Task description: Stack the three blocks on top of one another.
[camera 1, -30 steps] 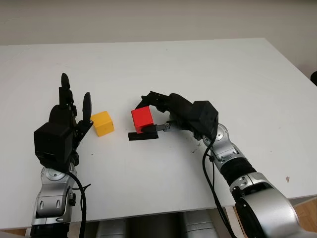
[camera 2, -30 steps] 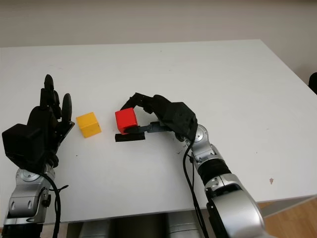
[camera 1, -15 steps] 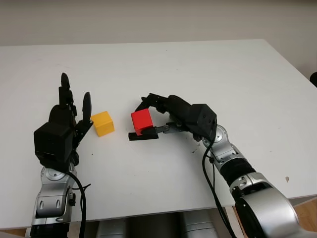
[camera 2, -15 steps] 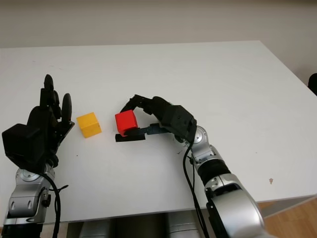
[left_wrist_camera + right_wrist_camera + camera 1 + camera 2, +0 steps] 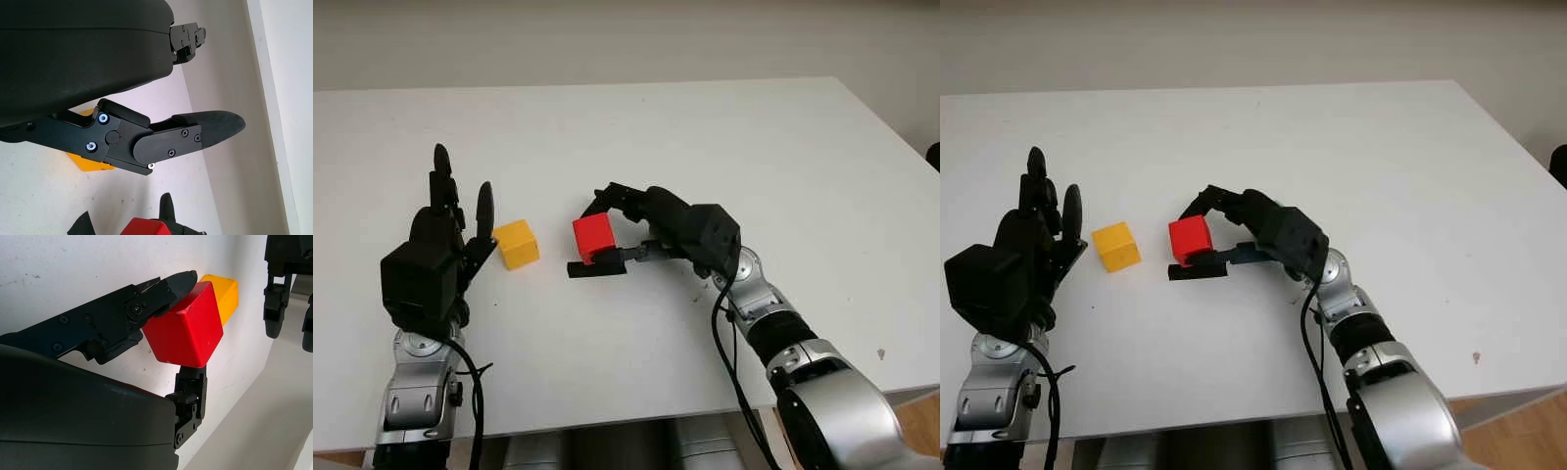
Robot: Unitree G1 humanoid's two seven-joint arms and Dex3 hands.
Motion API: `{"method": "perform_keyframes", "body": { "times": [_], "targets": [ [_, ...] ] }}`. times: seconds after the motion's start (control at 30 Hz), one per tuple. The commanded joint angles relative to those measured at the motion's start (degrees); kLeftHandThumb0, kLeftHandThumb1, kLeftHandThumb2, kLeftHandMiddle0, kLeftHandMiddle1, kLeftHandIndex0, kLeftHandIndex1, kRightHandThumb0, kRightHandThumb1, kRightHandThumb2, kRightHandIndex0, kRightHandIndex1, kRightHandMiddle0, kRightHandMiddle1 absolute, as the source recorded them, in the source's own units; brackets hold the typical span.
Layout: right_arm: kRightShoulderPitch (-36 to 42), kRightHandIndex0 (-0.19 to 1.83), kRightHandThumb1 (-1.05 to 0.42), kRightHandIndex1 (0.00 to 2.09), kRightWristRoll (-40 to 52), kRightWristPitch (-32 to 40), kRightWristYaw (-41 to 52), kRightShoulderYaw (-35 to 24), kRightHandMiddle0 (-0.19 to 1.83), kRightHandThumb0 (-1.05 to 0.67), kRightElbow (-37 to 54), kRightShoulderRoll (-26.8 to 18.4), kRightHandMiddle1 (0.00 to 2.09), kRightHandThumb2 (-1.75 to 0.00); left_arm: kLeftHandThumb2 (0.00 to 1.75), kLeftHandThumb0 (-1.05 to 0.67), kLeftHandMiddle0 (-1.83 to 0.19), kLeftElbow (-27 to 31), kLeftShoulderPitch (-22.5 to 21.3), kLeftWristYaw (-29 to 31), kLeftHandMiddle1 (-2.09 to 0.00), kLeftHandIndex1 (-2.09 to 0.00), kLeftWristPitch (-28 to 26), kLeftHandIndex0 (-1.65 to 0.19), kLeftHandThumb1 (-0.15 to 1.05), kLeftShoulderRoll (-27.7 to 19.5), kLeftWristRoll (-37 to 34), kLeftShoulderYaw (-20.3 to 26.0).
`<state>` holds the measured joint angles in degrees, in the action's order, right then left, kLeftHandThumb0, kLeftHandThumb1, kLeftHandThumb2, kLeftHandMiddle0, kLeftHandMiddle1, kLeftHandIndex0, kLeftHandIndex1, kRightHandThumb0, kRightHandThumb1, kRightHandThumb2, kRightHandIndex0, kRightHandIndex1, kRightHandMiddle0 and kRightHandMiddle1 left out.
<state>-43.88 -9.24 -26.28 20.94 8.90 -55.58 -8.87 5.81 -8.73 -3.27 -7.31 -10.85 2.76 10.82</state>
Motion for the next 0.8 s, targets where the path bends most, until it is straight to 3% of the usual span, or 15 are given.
{"method": "perform_keyframes", "body": {
  "times": [0.0, 0.5, 0.6, 0.77],
  "targets": [
    [1.1, 0.16, -0.93, 0.05, -0.9, 0.0, -0.6, 0.5, 0.38, -0.49, -1.2, 0.0, 1.52, -0.06, 0.6, -0.69, 0.17, 1.1, 0.4, -0.2, -0.06, -0.06, 0.2, 0.15, 1.05, 0.1, 0.1, 0.0],
    [1.7, 0.16, -0.93, 0.05, -5.1, -4.0, -1.8, 3.2, 0.35, -0.51, 0.1, -1.8, 1.52, -0.05, 0.62, -0.69, 0.18, 0.3, -0.1, -0.1, -0.05, -0.05, 0.5, 0.16, 1.05, 0.0, 0.0, -0.1],
    [1.7, 0.13, -0.93, 0.04, -6.7, -5.5, -2.7, 4.2, 0.22, -0.52, 0.3, -2.4, 1.38, -0.05, 0.62, -0.69, 0.18, 0.6, 0.0, 0.0, -0.05, -0.05, 0.3, 0.16, 1.05, -0.1, 0.1, -0.2],
    [1.6, 0.06, -0.92, 0.03, -8.4, -6.3, -3.9, 5.3, 0.13, -0.55, 1.2, -3.0, 0.97, -0.05, 0.62, -0.69, 0.18, 0.8, 0.1, 0.0, -0.05, -0.05, 0.1, 0.16, 1.05, -0.1, 0.2, -0.2]
  ]
}}
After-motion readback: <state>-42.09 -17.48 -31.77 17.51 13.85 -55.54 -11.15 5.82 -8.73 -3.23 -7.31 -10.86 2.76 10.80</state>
